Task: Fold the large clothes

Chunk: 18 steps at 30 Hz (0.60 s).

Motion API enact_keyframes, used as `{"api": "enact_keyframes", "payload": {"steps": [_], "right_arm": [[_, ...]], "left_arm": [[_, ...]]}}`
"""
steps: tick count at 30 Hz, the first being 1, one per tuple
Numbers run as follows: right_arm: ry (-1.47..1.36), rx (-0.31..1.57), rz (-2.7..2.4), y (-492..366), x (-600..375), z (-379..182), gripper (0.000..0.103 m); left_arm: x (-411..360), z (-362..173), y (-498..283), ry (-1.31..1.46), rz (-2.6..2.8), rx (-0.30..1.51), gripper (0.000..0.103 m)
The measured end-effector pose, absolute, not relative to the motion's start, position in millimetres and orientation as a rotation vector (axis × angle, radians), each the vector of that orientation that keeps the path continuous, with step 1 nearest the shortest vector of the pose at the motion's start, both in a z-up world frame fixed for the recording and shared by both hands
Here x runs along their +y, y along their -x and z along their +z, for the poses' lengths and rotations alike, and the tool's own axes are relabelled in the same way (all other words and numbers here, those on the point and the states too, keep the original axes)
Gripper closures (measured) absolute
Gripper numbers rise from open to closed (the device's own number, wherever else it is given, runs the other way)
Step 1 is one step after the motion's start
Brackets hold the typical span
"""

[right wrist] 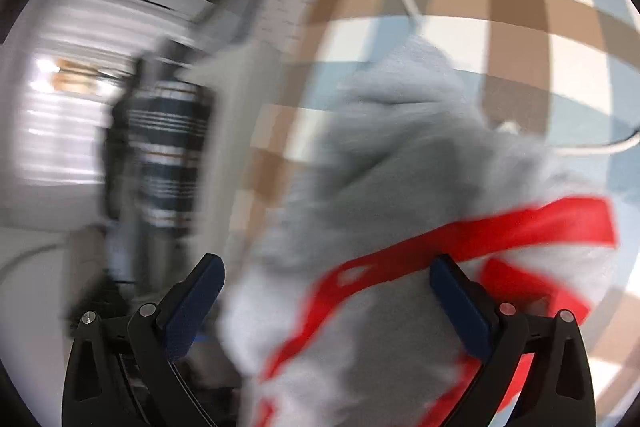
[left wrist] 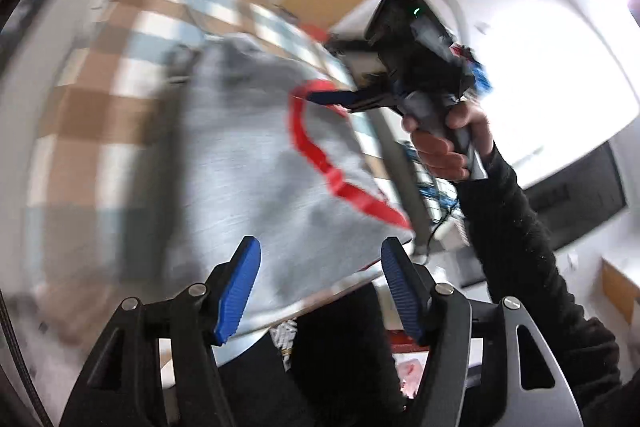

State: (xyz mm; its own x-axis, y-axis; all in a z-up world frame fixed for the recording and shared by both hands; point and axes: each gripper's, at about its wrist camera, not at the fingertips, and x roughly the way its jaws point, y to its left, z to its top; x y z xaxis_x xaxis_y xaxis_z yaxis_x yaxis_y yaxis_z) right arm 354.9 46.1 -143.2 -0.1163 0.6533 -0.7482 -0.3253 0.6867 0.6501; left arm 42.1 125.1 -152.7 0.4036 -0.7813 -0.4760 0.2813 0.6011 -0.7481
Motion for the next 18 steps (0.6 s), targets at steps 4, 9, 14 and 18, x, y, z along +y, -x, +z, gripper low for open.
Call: {"api": "enact_keyframes", "payload": {"steps": [4, 9, 14, 18], "right_arm": [[-0.448, 1.417, 1.056, -313.2, 23.1, -118.2, 0.000], [-0.488, 1.575, 1.048, -265.0, 9.5, -157.3, 0.000], [-0.495, 1.557, 1.013, -253.4, 13.1, -170.1, 0.000], [-0.421, 1.553, 0.997, -251.8, 24.0, -173.8, 0.000]], "left_arm": [[105.1, -203.0, -76.3, 0.617, -0.701, 1.055, 0.046], [122.2, -236.8, -83.3, 0.716, -0.724, 1.065, 0.046], [150.0, -229.1, -80.6, 0.701, -0.689, 1.092, 0.046], [171.8, -199.8, -88.4, 0.699, -0.648, 1.028, 0.046]]}}
